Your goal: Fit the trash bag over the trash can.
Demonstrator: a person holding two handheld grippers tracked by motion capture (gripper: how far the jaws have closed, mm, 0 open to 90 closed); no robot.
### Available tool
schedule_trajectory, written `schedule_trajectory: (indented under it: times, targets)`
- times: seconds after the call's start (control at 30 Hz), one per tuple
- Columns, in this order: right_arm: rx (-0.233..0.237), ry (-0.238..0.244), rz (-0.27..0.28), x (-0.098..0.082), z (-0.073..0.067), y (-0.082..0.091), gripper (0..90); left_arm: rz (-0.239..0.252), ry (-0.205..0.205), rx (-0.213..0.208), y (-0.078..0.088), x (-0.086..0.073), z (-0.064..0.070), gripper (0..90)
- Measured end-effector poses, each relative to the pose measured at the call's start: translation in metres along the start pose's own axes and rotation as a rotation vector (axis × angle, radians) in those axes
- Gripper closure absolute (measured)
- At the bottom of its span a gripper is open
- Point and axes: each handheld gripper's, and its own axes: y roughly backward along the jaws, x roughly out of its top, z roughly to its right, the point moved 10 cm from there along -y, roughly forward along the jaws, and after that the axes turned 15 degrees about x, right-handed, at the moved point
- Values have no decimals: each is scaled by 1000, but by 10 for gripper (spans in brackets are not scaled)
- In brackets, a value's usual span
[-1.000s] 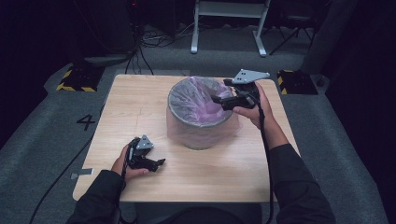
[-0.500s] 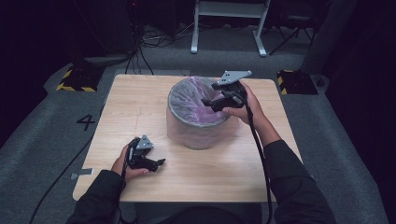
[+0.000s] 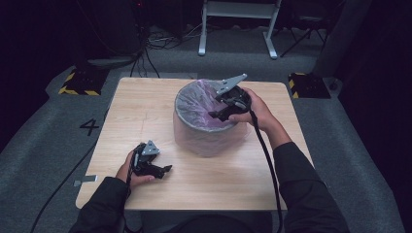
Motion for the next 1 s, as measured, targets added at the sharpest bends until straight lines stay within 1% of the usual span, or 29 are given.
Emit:
schedule_trajectory:
  times: [0.03,0.07,0.1,0.17,0.23,0.27,0.37,0.43,0.47,0.57,0.6,0.63,0.7,0.73,0.77,0.87,0.97,1.0]
  targets:
    - [7,-8,-23,-2,0,-2,325,0,1,0,0,0,0,140]
    - [19,-13,-59,-5,-1,-5,308,0,0,0,0,0,0,140]
    - [18,-11,-75,-6,0,-6,312,0,1,0,0,0,0,140]
    - [26,-22,-101,-8,1,-8,311,-1,1,0,0,0,0,140]
    - [41,-21,-132,-10,1,-11,316,0,1,0,0,0,0,140]
    - [51,-37,-158,-12,0,-12,314,0,1,0,0,0,0,140]
    - [60,-41,-226,-15,0,-15,294,0,0,0,0,0,0,140]
    - [63,-59,-261,-18,1,-16,285,0,0,0,0,0,0,140]
    - [68,-61,-278,-19,1,-17,281,0,0,0,0,0,0,140]
    - [64,-66,-306,-20,1,-18,266,0,1,0,0,0,0,140]
    - [56,-69,-313,-21,2,-18,252,0,0,0,0,0,0,140]
    - [56,-64,-315,-21,3,-19,247,0,1,0,0,0,0,140]
    - [55,-77,-323,-22,3,-18,245,0,0,0,0,0,0,140]
    - [51,-71,-328,-23,4,-18,244,-1,1,0,0,0,0,140]
    - [52,-77,-330,-23,4,-18,244,0,0,0,0,0,0,140]
    - [33,-72,-348,-24,5,-18,234,0,0,0,0,0,0,140]
    - [28,-72,-362,-24,5,-19,232,-1,2,-1,0,0,0,140]
    - [23,-63,-371,-25,6,-19,231,-1,1,1,0,0,0,140]
